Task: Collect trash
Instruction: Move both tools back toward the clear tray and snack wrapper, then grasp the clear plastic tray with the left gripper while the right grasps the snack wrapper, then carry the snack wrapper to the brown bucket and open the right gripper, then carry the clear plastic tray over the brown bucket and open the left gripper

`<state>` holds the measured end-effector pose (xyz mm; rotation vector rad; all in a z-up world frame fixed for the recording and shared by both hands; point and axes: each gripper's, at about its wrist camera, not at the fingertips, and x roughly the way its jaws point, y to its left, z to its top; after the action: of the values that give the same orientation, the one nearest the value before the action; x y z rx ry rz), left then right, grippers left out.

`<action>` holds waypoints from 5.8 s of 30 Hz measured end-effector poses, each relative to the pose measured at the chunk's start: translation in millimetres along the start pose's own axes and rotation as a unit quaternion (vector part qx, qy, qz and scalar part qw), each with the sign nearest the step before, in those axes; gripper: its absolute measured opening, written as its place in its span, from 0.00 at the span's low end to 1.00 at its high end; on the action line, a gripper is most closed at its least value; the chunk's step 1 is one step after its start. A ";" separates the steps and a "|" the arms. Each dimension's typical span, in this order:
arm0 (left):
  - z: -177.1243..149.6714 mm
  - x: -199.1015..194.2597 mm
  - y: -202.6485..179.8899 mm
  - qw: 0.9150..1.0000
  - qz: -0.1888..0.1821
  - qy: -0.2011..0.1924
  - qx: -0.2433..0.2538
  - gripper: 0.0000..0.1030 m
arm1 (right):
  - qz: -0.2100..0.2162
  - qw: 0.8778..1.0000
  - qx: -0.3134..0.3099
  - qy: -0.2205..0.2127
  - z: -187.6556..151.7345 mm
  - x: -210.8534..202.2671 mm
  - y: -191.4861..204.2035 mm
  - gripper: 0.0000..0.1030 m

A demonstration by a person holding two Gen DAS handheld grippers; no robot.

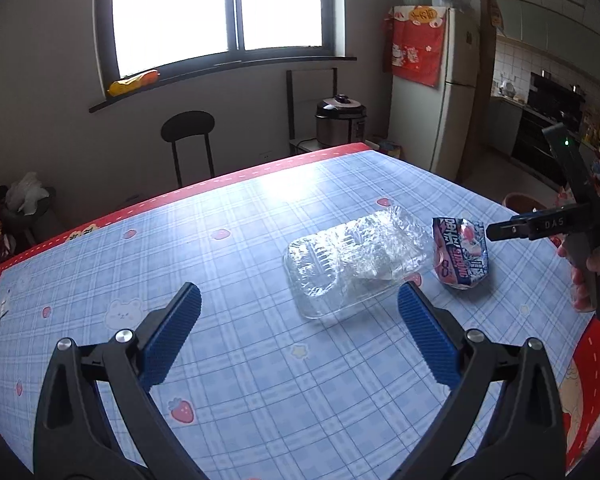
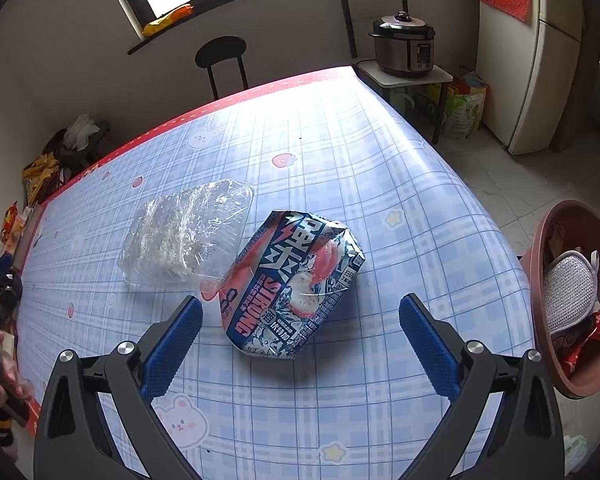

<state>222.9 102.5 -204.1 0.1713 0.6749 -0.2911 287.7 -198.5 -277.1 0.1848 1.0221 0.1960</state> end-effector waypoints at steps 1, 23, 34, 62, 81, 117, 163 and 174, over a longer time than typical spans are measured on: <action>1.4 13.8 -10.2 1.000 -0.007 0.005 0.016 0.94 | 0.001 1.000 0.006 0.002 0.9 0.1 -3.7 0.92; -5.6 148.6 -88.1 0.974 -0.006 0.063 0.218 0.94 | 0.000 0.998 0.057 0.020 3.7 12.2 -49.4 0.90; 3.9 153.6 -72.5 0.980 -0.011 0.070 0.186 0.79 | 0.011 0.998 0.051 0.030 2.7 20.4 -44.0 0.87; 29.0 107.6 50.9 0.985 -0.058 0.051 -0.153 0.19 | 0.081 0.992 0.080 0.048 1.9 51.3 -22.0 0.22; 38.5 -13.3 40.0 0.982 -0.054 -0.001 -0.183 0.19 | 0.097 0.994 0.018 -0.049 11.0 -57.2 -0.8 0.03; 176.5 -97.0 -234.3 0.971 -0.205 -0.102 -0.065 0.19 | -0.036 0.960 0.061 -0.271 -31.9 -338.0 -234.3 0.03; 200.6 -54.9 -339.7 0.956 -0.275 -0.098 -0.039 0.19 | -0.184 0.943 0.107 -0.257 -41.0 -389.8 -296.2 0.95; 214.7 5.2 -419.6 0.948 -0.311 -0.066 -0.001 0.19 | -0.221 0.931 0.149 -0.248 -75.1 -408.5 -346.1 0.95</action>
<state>219.1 -348.9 -68.2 -0.0699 0.5814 -0.9014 42.2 -629.6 -62.3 0.2595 0.5596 -0.4054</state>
